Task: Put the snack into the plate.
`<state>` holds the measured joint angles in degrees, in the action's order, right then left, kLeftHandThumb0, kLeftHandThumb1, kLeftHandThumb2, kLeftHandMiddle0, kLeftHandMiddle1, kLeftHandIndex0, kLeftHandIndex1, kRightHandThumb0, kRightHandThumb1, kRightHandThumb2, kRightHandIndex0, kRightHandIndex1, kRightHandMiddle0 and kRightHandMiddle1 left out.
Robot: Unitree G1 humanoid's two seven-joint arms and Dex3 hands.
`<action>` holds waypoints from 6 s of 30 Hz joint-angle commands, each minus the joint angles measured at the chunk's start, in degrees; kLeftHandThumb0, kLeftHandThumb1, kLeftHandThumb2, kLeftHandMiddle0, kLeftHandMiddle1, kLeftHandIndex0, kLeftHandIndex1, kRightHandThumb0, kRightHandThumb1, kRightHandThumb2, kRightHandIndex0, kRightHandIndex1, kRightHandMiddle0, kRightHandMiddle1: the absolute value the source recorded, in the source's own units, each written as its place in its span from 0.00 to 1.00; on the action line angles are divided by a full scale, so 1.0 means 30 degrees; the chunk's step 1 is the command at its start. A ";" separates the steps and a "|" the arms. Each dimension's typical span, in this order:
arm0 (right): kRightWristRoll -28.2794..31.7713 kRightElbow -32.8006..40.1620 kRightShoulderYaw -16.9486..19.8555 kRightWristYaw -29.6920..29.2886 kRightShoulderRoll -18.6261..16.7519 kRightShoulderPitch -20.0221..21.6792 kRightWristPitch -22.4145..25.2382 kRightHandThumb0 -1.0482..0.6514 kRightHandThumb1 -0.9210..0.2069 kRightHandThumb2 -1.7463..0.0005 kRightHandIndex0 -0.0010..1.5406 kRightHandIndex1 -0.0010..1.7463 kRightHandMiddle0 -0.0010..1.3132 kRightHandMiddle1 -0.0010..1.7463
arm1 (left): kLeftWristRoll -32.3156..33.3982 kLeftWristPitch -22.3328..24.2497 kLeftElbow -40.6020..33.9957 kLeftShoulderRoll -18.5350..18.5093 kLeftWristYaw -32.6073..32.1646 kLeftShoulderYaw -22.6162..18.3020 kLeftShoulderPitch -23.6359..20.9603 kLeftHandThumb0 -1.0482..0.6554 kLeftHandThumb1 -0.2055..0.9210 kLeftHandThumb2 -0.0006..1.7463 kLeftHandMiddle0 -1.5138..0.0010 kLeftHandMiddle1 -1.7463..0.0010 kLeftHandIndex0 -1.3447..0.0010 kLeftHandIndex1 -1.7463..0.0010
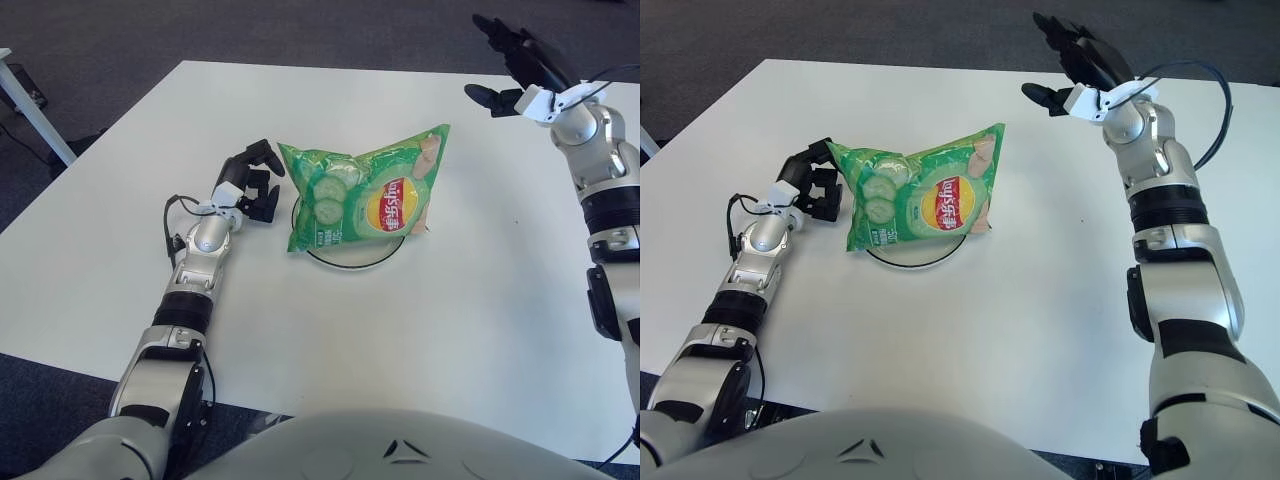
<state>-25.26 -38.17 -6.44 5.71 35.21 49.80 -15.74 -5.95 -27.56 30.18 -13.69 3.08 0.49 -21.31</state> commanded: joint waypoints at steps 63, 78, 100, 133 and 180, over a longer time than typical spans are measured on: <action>1.1167 0.6780 0.7271 -0.2268 -0.7107 -0.8577 1.0391 0.58 0.15 0.61 0.31 0.80 0.18 1.00 | 0.2030 0.0842 0.3054 0.0345 0.2002 -0.1090 0.0354 0.32 0.41 0.80 0.17 0.00 0.51 0.00; 1.1477 0.6315 0.7498 -0.2578 -0.9264 -1.1349 0.7104 0.61 0.41 0.40 0.43 0.81 0.26 1.00 | 0.2825 0.0803 0.3316 0.0513 0.2758 -0.1598 0.0324 0.33 0.45 0.76 0.18 0.00 0.54 0.00; 1.3219 0.5688 0.7249 0.0847 -0.9038 -1.2213 0.8972 0.61 0.78 0.08 0.55 0.95 0.46 1.00 | 0.3859 0.1780 0.3237 0.0562 0.4088 -0.2094 0.0280 0.34 0.47 0.75 0.17 0.00 0.55 0.00; 1.6213 0.7060 0.7846 0.1585 -0.7653 -1.1197 1.6400 0.32 0.59 0.20 0.85 1.00 0.51 1.00 | 0.4618 0.2302 0.3010 0.0959 0.4943 -0.2292 0.0386 0.34 0.50 0.73 0.17 0.00 0.57 0.00; 1.6196 0.7461 0.7929 0.1851 -0.7533 -1.1294 1.5718 0.32 0.60 0.20 0.86 1.00 0.51 1.00 | 0.4772 0.3071 0.2333 0.0896 0.4980 -0.2189 0.0614 0.34 0.49 0.73 0.19 0.00 0.56 0.00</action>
<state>23.88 -12.75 18.34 11.98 14.13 20.77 28.02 8.79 -19.68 35.55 -12.64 17.65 -6.86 -23.68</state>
